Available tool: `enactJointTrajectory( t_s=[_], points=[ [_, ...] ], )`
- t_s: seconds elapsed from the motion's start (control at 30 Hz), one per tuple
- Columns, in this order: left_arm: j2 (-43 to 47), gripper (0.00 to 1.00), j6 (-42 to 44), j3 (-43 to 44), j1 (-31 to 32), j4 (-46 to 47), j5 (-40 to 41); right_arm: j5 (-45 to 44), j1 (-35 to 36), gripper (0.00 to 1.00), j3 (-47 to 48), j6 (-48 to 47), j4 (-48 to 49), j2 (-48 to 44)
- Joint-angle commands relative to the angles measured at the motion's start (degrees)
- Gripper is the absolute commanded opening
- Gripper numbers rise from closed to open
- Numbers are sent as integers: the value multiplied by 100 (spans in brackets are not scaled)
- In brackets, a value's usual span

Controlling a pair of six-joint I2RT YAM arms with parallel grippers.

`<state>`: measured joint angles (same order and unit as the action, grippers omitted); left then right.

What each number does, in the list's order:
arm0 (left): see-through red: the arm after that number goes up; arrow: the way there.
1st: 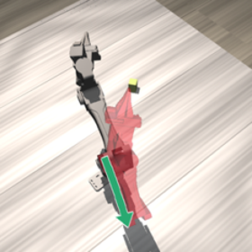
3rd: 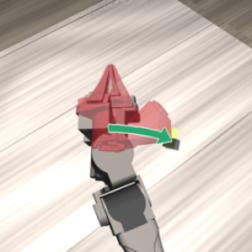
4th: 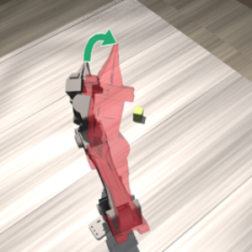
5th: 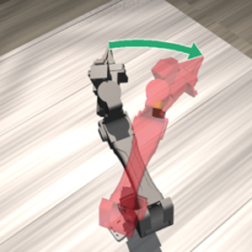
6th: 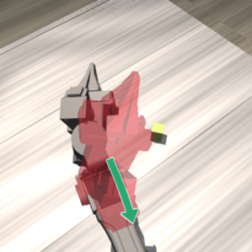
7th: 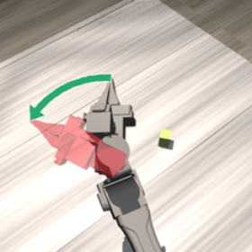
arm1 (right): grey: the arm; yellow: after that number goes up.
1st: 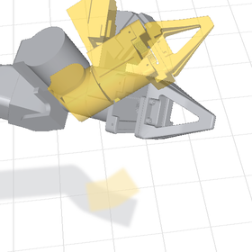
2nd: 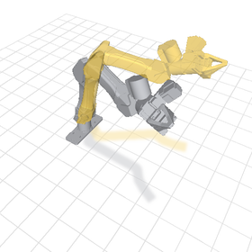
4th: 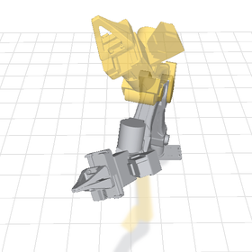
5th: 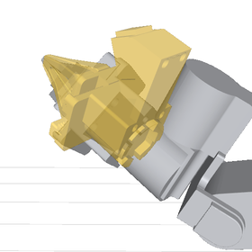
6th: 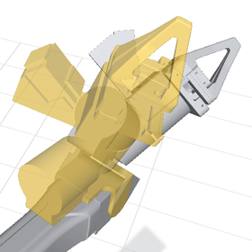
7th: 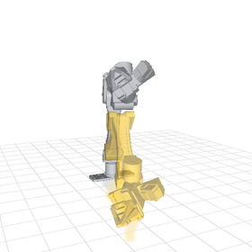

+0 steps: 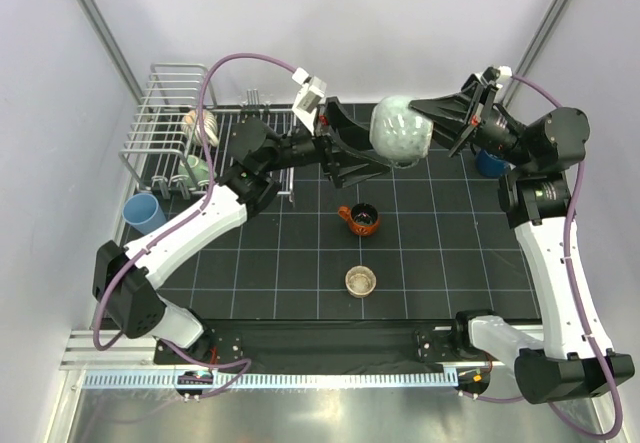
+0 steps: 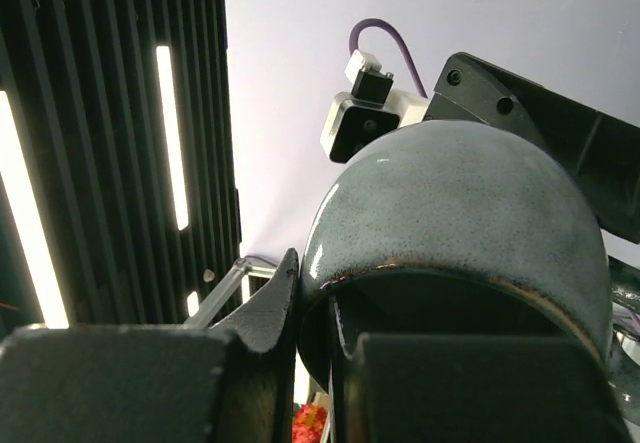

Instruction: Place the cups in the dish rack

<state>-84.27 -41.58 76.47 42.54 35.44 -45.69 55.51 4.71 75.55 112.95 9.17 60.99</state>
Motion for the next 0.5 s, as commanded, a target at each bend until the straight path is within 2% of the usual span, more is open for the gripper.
enactJointTrajectory(
  t_s=[0.0,0.27,0.47],
  points=[
    [-80,71,-17,325,52,560,-194,-110,83,4,399,2899,954,-132],
    [-362,61,106,606,307,657,-10,-426,364,4,698,3304,1447,158],
    [-415,48,177,571,491,849,385,-655,443,4,558,3488,1719,106]
  ],
)
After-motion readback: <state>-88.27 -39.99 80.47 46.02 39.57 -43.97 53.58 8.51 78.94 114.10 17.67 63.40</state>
